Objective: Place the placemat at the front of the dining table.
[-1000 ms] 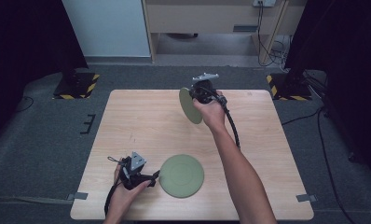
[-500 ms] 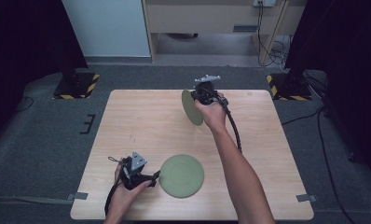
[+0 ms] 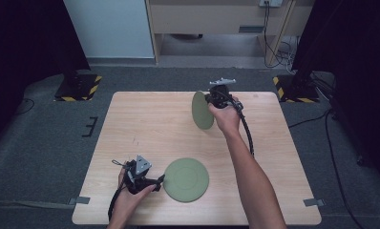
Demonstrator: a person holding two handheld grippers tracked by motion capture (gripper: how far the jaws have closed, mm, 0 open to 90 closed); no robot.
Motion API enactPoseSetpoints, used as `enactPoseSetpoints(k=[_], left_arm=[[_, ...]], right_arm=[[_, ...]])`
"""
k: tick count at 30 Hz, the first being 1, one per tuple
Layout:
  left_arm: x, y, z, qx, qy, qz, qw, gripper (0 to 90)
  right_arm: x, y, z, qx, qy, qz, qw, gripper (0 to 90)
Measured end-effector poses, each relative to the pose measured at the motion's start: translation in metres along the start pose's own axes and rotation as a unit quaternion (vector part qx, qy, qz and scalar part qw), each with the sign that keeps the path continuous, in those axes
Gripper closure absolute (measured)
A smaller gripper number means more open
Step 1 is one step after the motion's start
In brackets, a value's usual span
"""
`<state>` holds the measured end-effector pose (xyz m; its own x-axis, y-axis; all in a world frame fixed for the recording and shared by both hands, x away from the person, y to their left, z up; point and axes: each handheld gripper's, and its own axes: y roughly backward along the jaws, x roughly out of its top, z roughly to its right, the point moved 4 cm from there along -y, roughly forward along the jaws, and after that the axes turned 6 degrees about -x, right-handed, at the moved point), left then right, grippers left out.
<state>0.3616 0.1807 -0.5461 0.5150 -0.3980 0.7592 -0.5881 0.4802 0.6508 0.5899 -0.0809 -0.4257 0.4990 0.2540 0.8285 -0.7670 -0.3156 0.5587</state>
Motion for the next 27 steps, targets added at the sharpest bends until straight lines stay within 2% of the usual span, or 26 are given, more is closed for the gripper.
enactPoseSetpoints(k=[14,27], left_arm=[[0.001,0.000,0.000,0.002,0.001,0.004,1.0000,2.4],[0.001,-0.001,0.000,0.003,0.003,0.003,1.0000,2.1]], right_arm=[[-0.012,-0.001,0.012,-0.014,-0.004,-0.023,0.9996,86.3],[-0.030,-0.003,0.033,-0.035,-0.017,-0.043,0.9983,86.2]])
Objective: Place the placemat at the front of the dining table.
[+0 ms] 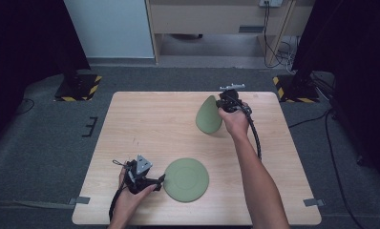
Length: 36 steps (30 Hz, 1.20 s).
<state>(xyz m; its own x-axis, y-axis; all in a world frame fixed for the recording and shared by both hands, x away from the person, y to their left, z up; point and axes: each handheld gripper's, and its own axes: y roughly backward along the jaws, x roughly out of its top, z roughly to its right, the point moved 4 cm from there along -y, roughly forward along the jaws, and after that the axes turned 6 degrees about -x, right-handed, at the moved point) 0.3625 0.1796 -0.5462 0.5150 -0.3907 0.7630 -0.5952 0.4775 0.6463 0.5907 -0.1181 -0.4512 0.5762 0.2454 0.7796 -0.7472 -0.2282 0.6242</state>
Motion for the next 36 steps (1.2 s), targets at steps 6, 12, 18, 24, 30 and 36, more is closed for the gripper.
enactPoseSetpoints(k=[6,12,18,24,30,36], left_arm=[[0.000,0.000,0.000,0.000,0.001,0.000,1.0000,2.1],[0.000,0.000,0.001,0.000,-0.002,-0.002,1.0000,2.1],[0.000,0.000,0.001,0.000,-0.002,-0.003,1.0000,2.1],[0.000,0.001,0.000,0.002,-0.001,0.000,1.0000,2.1],[-0.001,0.002,-0.001,0.002,0.001,0.000,1.0000,2.1],[-0.001,0.001,-0.002,0.002,0.003,0.002,1.0000,2.1]], right_arm=[[-0.007,-0.002,0.010,-0.001,-0.012,-0.005,0.9999,86.2],[-0.011,-0.003,0.014,0.000,-0.018,-0.005,0.9998,86.2],[-0.015,-0.005,0.018,-0.003,-0.021,-0.010,0.9997,86.2],[-0.018,-0.007,0.023,-0.003,-0.029,-0.013,0.9995,86.2],[-0.021,-0.012,0.025,-0.004,-0.036,-0.016,0.9992,86.2],[-0.025,-0.015,0.030,-0.001,-0.042,-0.015,0.9990,86.1]])
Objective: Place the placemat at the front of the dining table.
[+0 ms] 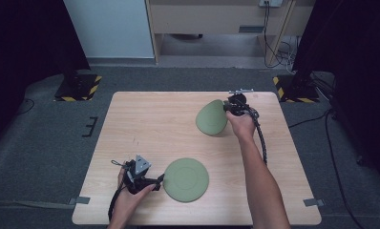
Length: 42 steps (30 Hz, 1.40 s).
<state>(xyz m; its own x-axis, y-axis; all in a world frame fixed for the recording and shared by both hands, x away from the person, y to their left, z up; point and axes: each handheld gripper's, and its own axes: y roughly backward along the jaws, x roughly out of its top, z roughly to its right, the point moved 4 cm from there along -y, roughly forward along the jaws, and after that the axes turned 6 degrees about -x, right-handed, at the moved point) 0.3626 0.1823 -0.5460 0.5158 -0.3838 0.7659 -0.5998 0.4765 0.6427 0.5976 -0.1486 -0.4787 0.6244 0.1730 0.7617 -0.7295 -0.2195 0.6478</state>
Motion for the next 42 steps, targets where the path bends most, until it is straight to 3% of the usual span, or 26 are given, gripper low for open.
enactPoseSetpoints(k=[42], left_arm=[[0.001,-0.001,0.004,0.000,-0.003,0.000,1.0000,2.1]], right_arm=[[-0.008,-0.026,0.017,0.005,-0.010,-0.001,0.9999,85.9]])
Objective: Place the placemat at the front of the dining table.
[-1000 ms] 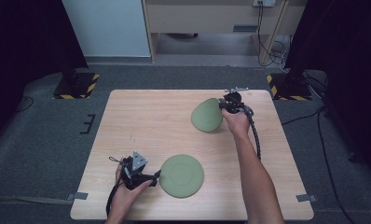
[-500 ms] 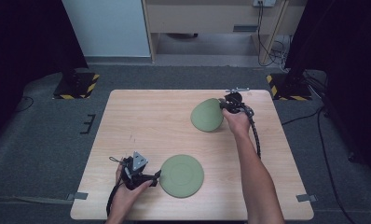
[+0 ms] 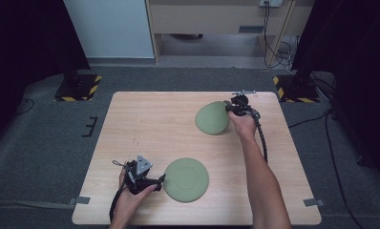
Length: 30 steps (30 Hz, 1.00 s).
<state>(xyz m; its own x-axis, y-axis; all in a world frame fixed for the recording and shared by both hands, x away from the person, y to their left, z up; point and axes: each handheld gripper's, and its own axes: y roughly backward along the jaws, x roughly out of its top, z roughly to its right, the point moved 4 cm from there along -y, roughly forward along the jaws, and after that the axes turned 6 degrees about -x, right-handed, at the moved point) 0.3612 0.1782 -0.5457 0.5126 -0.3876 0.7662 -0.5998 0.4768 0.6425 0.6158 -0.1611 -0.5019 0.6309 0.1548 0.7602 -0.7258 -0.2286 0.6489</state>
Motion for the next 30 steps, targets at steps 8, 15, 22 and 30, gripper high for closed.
enactPoseSetpoints(k=[8,15,22,30], left_arm=[[-0.0003,-0.0009,0.0003,0.000,0.001,-0.001,1.0000,2.1],[-0.0005,-0.0006,0.0007,0.002,0.002,0.000,1.0000,2.1],[-0.0011,-0.0019,0.0014,0.003,0.002,-0.002,1.0000,2.1],[-0.0011,-0.0029,0.0020,0.001,0.002,-0.003,1.0000,2.1]], right_arm=[[-0.0005,-0.0036,0.0012,0.000,0.000,-0.002,1.0000,85.8],[-0.0023,-0.0051,0.0030,-0.001,0.000,-0.004,1.0000,85.7],[0.0002,-0.0057,0.0038,0.001,0.005,-0.004,1.0000,85.5],[0.0031,-0.0096,0.0030,0.001,0.006,-0.007,1.0000,85.5]])
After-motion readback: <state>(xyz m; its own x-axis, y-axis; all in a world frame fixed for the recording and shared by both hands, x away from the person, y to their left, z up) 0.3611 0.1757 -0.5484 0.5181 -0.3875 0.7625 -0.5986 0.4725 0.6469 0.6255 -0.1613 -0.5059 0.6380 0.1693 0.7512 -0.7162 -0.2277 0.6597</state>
